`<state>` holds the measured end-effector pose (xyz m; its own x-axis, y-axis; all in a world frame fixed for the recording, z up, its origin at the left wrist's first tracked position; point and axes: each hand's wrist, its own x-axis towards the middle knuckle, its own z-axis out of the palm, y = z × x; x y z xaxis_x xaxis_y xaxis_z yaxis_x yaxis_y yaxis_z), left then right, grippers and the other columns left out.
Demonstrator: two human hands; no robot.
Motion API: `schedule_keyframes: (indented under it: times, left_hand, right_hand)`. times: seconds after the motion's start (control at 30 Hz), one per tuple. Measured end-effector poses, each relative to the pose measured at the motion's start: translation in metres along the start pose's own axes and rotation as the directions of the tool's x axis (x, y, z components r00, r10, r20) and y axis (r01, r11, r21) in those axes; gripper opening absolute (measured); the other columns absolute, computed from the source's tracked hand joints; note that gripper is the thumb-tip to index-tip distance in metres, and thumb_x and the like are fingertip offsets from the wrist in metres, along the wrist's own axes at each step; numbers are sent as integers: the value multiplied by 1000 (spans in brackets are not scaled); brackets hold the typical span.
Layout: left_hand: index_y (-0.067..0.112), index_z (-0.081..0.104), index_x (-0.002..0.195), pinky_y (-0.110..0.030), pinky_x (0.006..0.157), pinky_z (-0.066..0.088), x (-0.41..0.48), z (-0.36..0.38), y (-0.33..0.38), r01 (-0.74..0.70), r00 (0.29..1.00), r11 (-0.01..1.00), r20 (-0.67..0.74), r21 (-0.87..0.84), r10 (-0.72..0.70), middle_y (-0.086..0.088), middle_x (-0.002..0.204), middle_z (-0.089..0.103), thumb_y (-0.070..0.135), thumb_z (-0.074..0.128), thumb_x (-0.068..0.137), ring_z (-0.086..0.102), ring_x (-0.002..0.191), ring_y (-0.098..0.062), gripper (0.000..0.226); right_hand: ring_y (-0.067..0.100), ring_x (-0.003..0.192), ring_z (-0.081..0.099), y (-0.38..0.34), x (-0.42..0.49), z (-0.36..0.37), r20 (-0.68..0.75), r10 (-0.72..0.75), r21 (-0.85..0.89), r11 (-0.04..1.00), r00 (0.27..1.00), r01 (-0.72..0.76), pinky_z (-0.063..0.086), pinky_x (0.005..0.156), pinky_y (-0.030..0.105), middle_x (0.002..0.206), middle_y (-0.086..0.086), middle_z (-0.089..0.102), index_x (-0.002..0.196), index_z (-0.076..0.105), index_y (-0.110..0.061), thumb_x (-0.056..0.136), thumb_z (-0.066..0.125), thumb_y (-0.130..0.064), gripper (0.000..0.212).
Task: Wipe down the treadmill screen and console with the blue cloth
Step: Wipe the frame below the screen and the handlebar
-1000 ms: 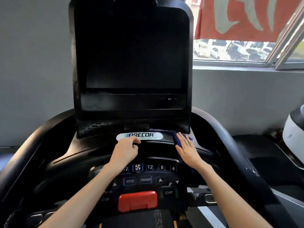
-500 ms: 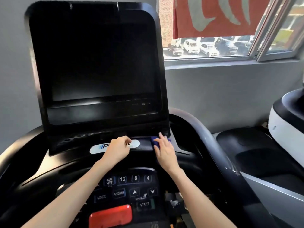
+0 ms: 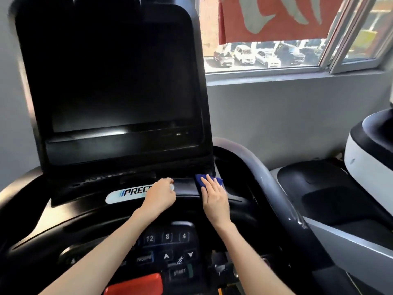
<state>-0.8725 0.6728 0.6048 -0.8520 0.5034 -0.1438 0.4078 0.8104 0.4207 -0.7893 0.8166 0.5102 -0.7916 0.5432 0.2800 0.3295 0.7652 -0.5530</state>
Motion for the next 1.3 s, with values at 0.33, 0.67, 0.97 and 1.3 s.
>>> schedule_keyframes:
  times: [0.33, 0.67, 0.97, 1.3]
  left_hand:
    - [10, 62, 105, -31, 82, 43, 36, 12, 48, 117, 990, 874, -123, 472, -66, -8, 111, 64, 17, 43, 91, 61, 105, -28, 24]
    - [17, 43, 27, -14, 43, 15, 53, 23, 43, -1, 964, 916, -244, 402, 108, -1, 28, 41, 6, 84, 8, 43, 23, -20, 47]
    - [17, 51, 32, -14, 36, 22, 51, 24, 46, 52, 972, 911, -230, 410, 47, 1, 33, 46, 12, 92, 17, 49, 28, -18, 44]
    - [24, 69, 58, -22, 43, 29, 60, 36, 38, 89, 975, 891, -222, 446, 14, 2, 55, 62, 23, 91, 51, 62, 52, -14, 23]
  right_hand:
    - [22, 122, 51, 29, 56, -13, 64, 329, 343, 880, 942, -330, 34, 93, 20, 134, 6, 53, 132, 52, -9, 96, 47, -14, 36]
    - [29, 103, 47, 51, 153, -2, 179, 35, 70, 996, 983, -48, 42, 86, 35, 118, 7, 53, 119, 63, -10, 96, 46, -14, 28]
    - [28, 100, 56, 67, 158, -17, 248, -46, 125, 992, 968, 15, 42, 86, 30, 107, 9, 59, 108, 69, -11, 93, 51, -10, 23]
    - [28, 142, 21, 48, 233, -1, 293, 35, 199, 975, 955, -97, 10, 115, 38, 152, 11, 29, 143, 34, -7, 101, 38, -19, 44]
